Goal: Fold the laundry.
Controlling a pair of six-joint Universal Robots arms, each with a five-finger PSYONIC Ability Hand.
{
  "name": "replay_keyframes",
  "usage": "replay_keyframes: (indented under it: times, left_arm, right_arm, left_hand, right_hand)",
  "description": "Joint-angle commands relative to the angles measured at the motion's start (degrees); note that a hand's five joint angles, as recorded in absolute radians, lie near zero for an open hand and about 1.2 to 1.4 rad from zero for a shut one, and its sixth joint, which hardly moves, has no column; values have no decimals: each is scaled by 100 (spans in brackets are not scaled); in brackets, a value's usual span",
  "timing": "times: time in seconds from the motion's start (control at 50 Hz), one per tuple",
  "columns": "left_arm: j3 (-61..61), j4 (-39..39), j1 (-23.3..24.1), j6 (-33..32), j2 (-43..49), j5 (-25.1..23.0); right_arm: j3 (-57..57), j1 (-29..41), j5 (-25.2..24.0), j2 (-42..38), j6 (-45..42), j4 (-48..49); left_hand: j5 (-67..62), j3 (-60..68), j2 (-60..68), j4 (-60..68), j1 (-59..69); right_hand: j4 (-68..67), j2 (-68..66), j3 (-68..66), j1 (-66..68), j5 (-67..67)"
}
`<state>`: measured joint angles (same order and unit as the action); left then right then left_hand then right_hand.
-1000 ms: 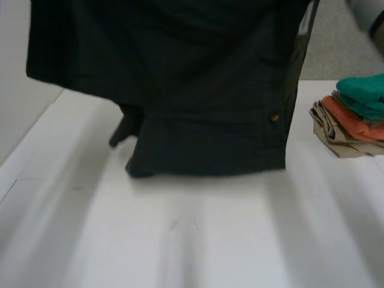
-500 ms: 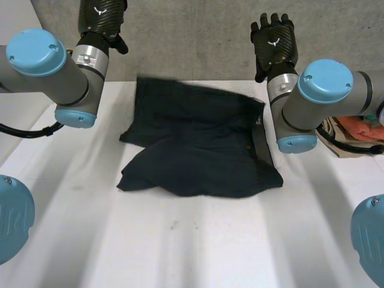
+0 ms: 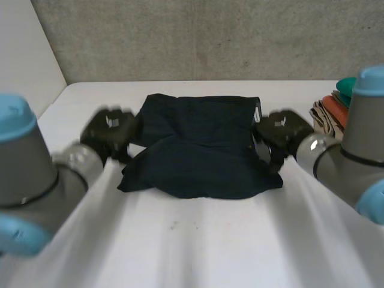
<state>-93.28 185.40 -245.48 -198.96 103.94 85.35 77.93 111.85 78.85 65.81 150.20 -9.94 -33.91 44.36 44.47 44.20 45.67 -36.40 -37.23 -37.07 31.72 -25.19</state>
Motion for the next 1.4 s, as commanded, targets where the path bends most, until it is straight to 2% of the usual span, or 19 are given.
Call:
replay_keyframes:
  times: [0.02, 0.12, 0.2, 0.28, 0.36, 0.48, 0.58, 0.66, 0.96, 1.02, 1.1, 1.12, 1.16, 1.18, 1.2, 1.32, 1.4]
  left_arm:
    - [-946, -496, 88, 199, -155, -45]
    - [-938, -435, -17, 349, 335, -62]
    - [-596, -277, -123, 340, 890, -53]
    - [-226, 13, -228, 332, 1181, -45]
    - [203, 443, -299, 332, 1427, -53]
    - [793, 497, -264, 261, 2016, 8]
    - [1390, 532, -255, 252, 2481, 26]
    - [1698, 558, -237, 147, 2727, -9]
    - [2367, 910, -176, -266, 3361, -27]
    - [2472, 901, -158, -266, 3475, -27]
    - [2551, 901, -141, -266, 3563, -36]
    - [2586, 901, -123, -266, 3581, -36]
    - [2587, 901, -105, -266, 3563, -27]
    - [2587, 892, -97, -266, 3546, -10]
    - [2543, 875, -62, -266, 3467, 8]
    - [2210, 629, 79, -284, 2818, 8]
    - [1814, 76, 44, -354, 2000, -9]
  right_arm:
    - [889, -304, -651, 46, -737, -16]
    - [1171, -427, -1002, -111, -931, 377]
    - [1198, -419, -985, -454, -913, 1107]
    - [1259, -401, -994, -560, -896, 1679]
    - [1268, -383, -977, -797, -887, 2242]
    - [1110, -357, -942, -1069, -878, 2462]
    - [777, -348, -714, -1324, -869, 2471]
    - [548, -322, -572, -1474, -869, 2488]
    - [-120, -164, -520, -1992, -869, 2664]
    - [-199, -155, -520, -2063, -869, 2673]
    - [-349, -137, -520, -2221, -869, 2682]
    - [-410, -111, -511, -2273, -869, 2682]
    - [-489, -111, -502, -2318, -869, 2682]
    - [-542, -102, -467, -2335, -869, 2682]
    - [-560, -102, -432, -2327, -869, 2673]
    - [-446, -155, -177, -1915, -869, 2559]
    - [-244, -172, -150, -1405, -966, 1998]
  left_hand:
    - [-1122, 1077, 1066, 1093, 946]
    - [1, -46, -57, -30, -177]
    - [862, -907, -918, -892, -1039]
    - [1266, -1312, -1323, -1296, -1443]
    - [1283, -1329, -1340, -1313, -1460]
    - [1283, -1329, -1340, -1313, -1460]
    - [1267, -1312, -1323, -1296, -1443]
    - [1250, -1295, -1306, -1279, -1426]
    - [1149, -1194, -1205, -1179, -1326]
    - [797, -842, -853, -826, -973]
    - [-361, 316, 305, 331, 184]
    - [-1481, 1436, 1425, 1451, 1304]
    - [-2546, 2501, 2490, 2517, 2370]
    - [-3035, 2990, 2979, 3005, 2858]
    - [-3603, 3558, 3547, 3574, 3427]
    - [-3609, 3564, 3553, 3580, 3433]
    - [-3609, 3564, 3553, 3580, 3433]
  right_hand:
    - [-1808, -1726, -1742, 2276, -1929]
    - [-1843, -1760, -1776, 2311, -1964]
    - [-1356, -1273, -1289, 1824, -1477]
    - [677, 759, 744, -209, 556]
    - [983, 1065, 1050, -515, 862]
    - [916, 999, 983, -449, 795]
    - [765, 847, 832, -297, 644]
    - [429, 511, 496, 39, 308]
    - [-883, -801, -816, 1351, -1004]
    - [-1001, -919, -934, 1469, -1122]
    - [-1471, -1389, -1404, 1939, -1592]
    - [-1989, -1906, -1922, 2457, -2110]
    - [-2964, -2882, -2897, 3432, -3085]
    - [-4218, -4136, -4152, 4686, -4340]
    - [-4358, -4276, -4292, 4826, -4479]
    - [-4360, -4277, -4293, 4828, -4481]
    - [-4360, -4277, -4293, 4828, -4481]
